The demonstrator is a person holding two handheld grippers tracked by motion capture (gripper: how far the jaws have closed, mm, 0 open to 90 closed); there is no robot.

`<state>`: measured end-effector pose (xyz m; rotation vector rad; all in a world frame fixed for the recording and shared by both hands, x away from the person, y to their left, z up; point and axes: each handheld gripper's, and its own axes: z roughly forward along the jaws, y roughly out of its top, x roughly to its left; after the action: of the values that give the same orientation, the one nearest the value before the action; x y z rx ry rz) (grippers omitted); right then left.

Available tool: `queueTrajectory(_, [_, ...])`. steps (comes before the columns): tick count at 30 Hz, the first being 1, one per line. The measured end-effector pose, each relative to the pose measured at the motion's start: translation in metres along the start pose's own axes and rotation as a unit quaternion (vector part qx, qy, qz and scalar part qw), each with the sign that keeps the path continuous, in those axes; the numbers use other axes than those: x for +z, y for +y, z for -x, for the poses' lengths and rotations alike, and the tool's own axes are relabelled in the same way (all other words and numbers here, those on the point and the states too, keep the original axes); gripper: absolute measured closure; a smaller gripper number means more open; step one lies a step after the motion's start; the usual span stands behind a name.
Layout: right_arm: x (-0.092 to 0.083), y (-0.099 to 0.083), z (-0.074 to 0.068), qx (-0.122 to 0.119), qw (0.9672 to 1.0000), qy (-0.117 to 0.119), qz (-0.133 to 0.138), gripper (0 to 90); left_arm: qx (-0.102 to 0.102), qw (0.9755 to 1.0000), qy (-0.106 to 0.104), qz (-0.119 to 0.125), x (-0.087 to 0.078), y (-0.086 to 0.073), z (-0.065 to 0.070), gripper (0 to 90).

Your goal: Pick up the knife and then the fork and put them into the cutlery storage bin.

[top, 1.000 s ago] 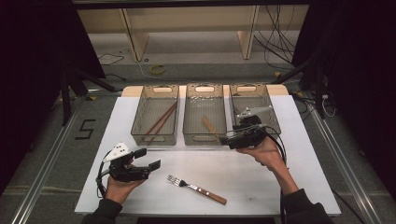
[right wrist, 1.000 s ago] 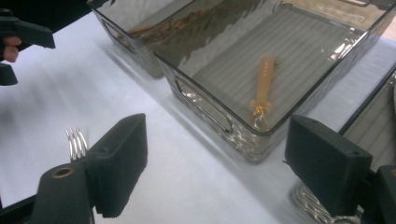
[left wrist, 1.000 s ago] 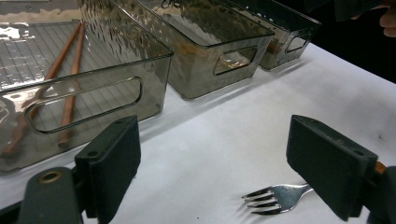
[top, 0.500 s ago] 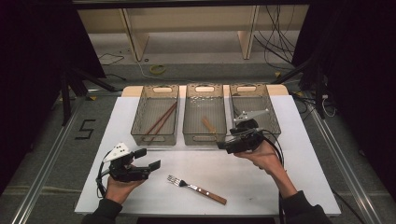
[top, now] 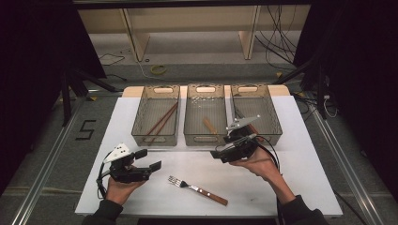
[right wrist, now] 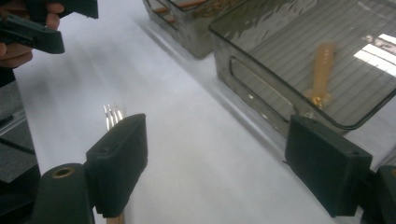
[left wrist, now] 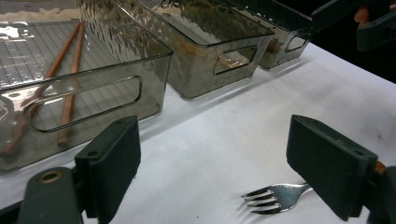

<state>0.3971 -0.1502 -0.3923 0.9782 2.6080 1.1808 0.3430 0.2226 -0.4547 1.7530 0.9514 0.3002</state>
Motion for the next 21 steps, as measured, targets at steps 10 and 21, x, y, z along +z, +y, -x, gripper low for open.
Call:
queueTrajectory(10, [0.007,-0.006,-0.013,-0.013,0.9996,0.015,-0.022,22.4,0.001,1.0,0.001,0.0,0.0,0.0,0.0,17.5])
queueTrajectory(21, [0.016,-0.012,-0.026,-0.027,0.9982,0.033,-0.043,22.5,0.001,1.0,0.001,-0.001,0.0,0.0,0.0,17.5])
